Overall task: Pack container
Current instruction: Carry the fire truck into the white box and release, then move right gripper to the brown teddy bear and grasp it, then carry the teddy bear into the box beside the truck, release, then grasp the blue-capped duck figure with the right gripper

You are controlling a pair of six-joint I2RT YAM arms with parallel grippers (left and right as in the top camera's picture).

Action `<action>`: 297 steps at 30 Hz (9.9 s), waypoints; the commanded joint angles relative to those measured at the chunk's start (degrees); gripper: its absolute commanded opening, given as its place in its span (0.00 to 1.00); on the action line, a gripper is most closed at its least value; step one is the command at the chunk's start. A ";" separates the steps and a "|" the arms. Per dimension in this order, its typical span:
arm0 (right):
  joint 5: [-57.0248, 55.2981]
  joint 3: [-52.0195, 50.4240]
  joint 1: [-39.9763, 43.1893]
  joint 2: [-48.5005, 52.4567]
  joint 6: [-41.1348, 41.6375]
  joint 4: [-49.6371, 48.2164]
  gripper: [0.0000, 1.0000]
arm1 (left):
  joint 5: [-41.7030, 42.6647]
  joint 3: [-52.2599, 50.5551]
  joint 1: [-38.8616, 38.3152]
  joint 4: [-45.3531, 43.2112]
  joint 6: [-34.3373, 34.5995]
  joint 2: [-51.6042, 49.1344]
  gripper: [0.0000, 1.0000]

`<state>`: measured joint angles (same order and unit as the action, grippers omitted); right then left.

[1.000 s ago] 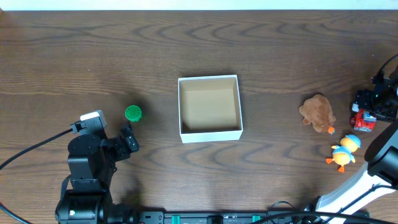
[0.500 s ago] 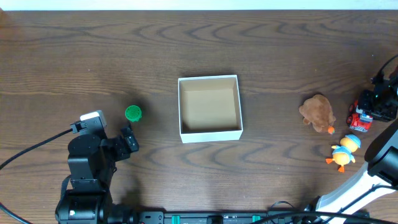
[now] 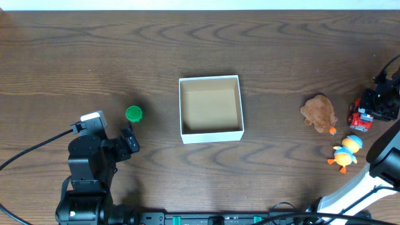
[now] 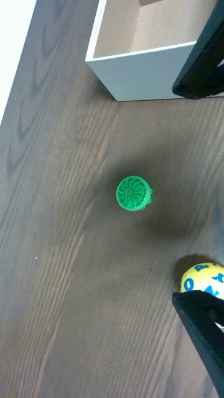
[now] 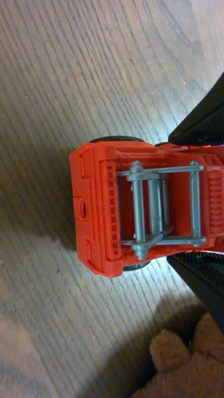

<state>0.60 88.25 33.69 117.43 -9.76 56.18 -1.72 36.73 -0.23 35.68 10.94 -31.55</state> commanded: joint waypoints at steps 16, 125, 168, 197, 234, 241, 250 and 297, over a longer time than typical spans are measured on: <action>7.56 4.74 -31.85 -34.84 12.09 1.84 0.01 | -0.26 1.40 -0.22 -0.13 0.57 -0.17 0.98; -4.04 -11.10 -23.58 -10.93 -1.97 -3.48 0.99 | -0.26 1.38 -0.22 1.60 0.55 -0.17 0.98; -3.30 4.13 -31.54 -14.40 12.50 12.04 0.01 | -0.26 1.38 -0.22 1.64 0.55 -0.17 0.98; -9.44 13.25 -76.02 -9.88 63.12 5.90 0.01 | -0.26 1.38 -0.22 1.64 0.55 -0.17 0.98; -5.92 13.79 -74.99 0.48 58.71 1.51 0.58 | -0.26 1.38 -0.22 1.64 0.55 -0.17 0.98; -13.11 14.36 -73.46 -11.30 53.90 1.88 0.88 | -0.26 1.38 -0.22 1.64 0.55 -0.17 0.98; -15.93 14.36 -61.70 -26.56 55.67 12.96 0.92 | -0.26 1.38 -0.22 1.64 0.55 -0.17 0.98; -7.87 -44.59 -3.21 -32.76 43.50 -11.74 0.60 | -0.26 1.38 -0.22 2.54 0.55 -0.17 0.98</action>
<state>-6.83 44.80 29.95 84.90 33.76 45.10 -1.72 37.01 -0.23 37.76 10.94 -31.73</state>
